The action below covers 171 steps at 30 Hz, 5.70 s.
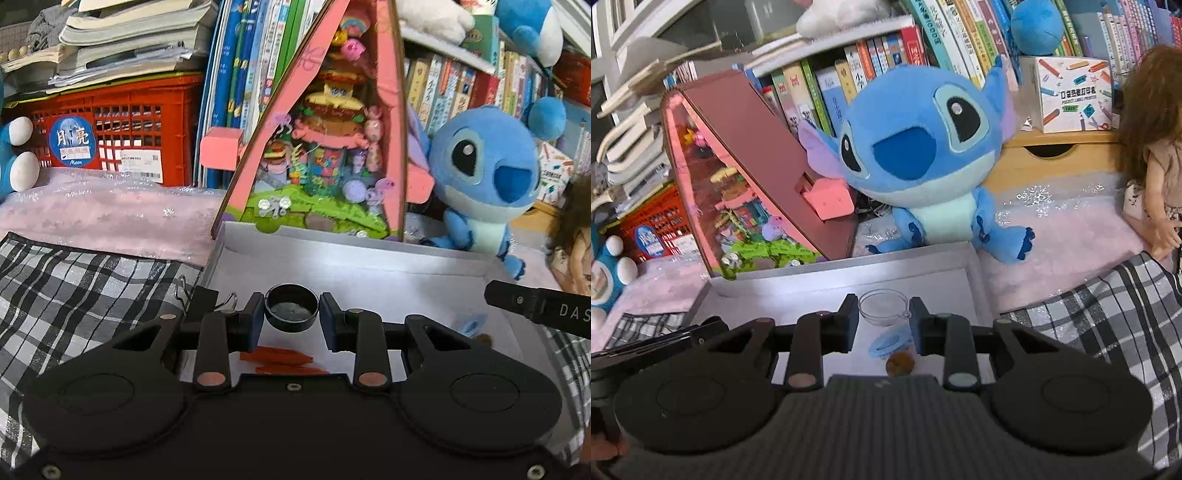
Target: Organize rigid objects
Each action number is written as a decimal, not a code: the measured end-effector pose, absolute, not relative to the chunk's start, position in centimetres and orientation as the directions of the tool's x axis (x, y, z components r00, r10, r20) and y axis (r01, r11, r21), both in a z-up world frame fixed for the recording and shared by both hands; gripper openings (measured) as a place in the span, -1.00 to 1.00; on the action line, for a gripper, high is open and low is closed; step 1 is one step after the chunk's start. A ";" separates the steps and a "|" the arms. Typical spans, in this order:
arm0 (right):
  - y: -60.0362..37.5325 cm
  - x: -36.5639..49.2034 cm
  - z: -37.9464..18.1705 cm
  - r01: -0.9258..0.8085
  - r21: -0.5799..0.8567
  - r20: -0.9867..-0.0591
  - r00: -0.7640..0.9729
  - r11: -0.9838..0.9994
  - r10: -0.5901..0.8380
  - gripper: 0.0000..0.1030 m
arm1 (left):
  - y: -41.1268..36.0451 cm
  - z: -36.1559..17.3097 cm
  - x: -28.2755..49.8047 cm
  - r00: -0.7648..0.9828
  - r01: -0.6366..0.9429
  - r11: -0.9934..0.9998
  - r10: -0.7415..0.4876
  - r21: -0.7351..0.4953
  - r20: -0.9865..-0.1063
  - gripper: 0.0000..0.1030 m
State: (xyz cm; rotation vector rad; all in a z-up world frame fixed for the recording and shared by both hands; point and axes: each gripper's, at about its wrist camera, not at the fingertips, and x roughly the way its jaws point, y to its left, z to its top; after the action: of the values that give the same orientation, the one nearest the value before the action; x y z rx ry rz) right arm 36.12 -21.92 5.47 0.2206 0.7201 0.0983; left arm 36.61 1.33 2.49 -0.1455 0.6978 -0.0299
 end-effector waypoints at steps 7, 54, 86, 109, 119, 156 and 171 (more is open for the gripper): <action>-21.3 37.3 4.3 -0.017 0.218 -0.653 0.741 0.976 0.158 -0.32 | 1.1 1.7 37.3 0.764 -0.014 0.992 -0.072 -0.128 -0.641 -0.41; -20.8 38.3 2.5 0.021 0.209 -0.687 0.714 0.978 0.132 0.09 | 1.0 1.1 38.3 0.724 -0.033 0.993 -0.053 -0.111 -0.688 -0.09; -22.0 32.0 8.2 0.007 0.202 -0.568 0.815 0.979 0.112 0.70 | 1.6 6.7 30.1 0.815 0.009 0.993 -0.074 -0.115 -0.575 0.65; -21.3 17.7 6.1 -0.027 0.119 -0.515 0.853 0.993 0.085 0.85 | 2.2 2.9 16.0 0.842 0.031 0.999 -0.042 -0.029 -0.537 0.67; -20.6 16.6 3.1 -0.026 0.080 -0.570 0.819 0.996 0.067 0.87 | 1.9 0.7 15.9 0.817 0.005 1.000 -0.007 -0.004 -0.576 0.67; -19.7 18.1 1.6 -0.025 0.039 -0.671 0.741 0.999 0.045 1.00 | 2.2 -0.4 17.2 0.762 -0.032 0.999 0.026 0.003 -0.647 1.00; -19.7 18.1 1.6 -0.025 0.040 -0.670 0.741 0.999 0.046 1.00 | 2.4 -0.4 17.2 0.762 -0.031 1.000 0.021 -0.005 -0.647 1.00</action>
State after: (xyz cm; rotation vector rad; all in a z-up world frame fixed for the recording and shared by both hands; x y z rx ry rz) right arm 18.14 -19.74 1.56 0.0287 0.7359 0.0390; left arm 17.19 2.35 -0.39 -0.0153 0.7035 0.0282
